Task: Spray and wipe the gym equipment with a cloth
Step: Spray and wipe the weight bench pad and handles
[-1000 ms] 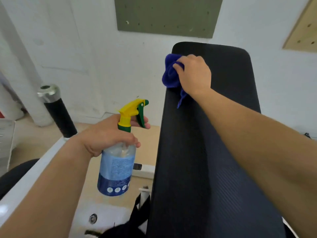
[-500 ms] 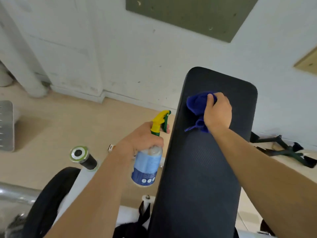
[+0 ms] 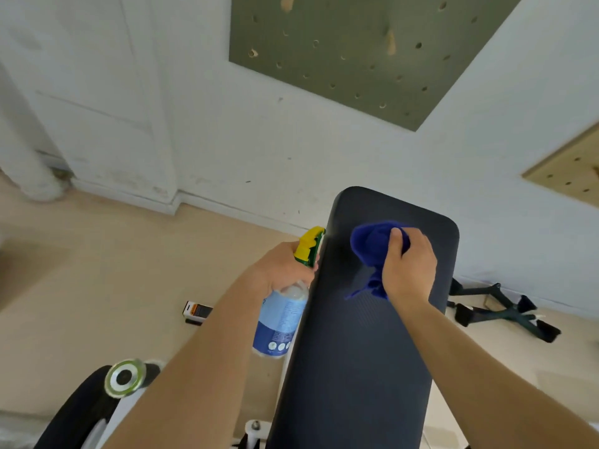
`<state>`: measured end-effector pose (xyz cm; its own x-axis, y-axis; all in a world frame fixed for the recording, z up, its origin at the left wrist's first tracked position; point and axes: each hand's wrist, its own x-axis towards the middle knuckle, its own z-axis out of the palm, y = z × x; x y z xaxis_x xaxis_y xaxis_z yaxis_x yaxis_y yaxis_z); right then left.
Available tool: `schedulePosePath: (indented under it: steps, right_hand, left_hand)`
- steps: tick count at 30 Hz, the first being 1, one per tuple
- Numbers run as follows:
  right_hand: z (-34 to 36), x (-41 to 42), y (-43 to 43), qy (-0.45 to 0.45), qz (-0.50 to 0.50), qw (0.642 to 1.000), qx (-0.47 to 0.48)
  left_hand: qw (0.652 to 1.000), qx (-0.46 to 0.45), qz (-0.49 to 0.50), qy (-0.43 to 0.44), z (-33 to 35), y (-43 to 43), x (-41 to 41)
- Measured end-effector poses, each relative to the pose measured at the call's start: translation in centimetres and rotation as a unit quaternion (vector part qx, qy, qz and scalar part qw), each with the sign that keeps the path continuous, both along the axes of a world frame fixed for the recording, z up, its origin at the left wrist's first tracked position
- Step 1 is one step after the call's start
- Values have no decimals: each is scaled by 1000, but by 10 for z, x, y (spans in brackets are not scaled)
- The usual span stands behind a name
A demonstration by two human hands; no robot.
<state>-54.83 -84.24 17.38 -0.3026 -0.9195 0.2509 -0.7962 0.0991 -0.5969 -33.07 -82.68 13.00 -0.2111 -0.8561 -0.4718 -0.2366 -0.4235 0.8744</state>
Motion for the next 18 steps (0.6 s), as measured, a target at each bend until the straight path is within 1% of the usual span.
schedulePosePath:
  steps: [3, 6, 7, 8, 9, 10, 11, 12, 13, 15, 16, 18]
  right_hand:
    - [1, 6, -37, 23, 37, 999, -21]
    - [5, 20, -87, 82, 101, 990, -44]
    - [6, 26, -105, 125, 135, 982, -45]
    - [7, 32, -121, 204, 180, 962, -33]
    - [5, 38, -135, 302, 235, 924, 1]
    - [1, 44, -143, 392, 292, 871, 49]
    - [-3, 48, -147, 458, 335, 819, 89]
    - [-9, 51, -145, 503, 362, 778, 103]
    - [-18, 54, -140, 538, 377, 749, 91]
    - [-45, 59, -108, 595, 421, 681, 65]
    - [-60, 59, -80, 594, 453, 661, 70]
    - [-87, 52, -24, 550, 540, 627, 112]
  left_hand:
    - [999, 20, 15, 33, -11, -2, -6]
    - [999, 18, 31, 26, -24, 5, -7]
    - [999, 18, 44, 26, -28, 8, -6]
    - [998, 16, 56, 27, -31, 12, -3]
    - [998, 12, 63, 28, -33, 15, 0]
    - [997, 8, 72, 27, -37, 19, 4]
    - [996, 3, 81, 26, -38, 22, 9]
    - [996, -2, 90, 27, -39, 25, 12]
    - [994, -10, 100, 32, -41, 28, 15]
    - [992, -22, 116, 47, -44, 32, 22]
    - [991, -25, 119, 49, -45, 34, 25]
    - [991, -27, 121, 42, -46, 37, 29]
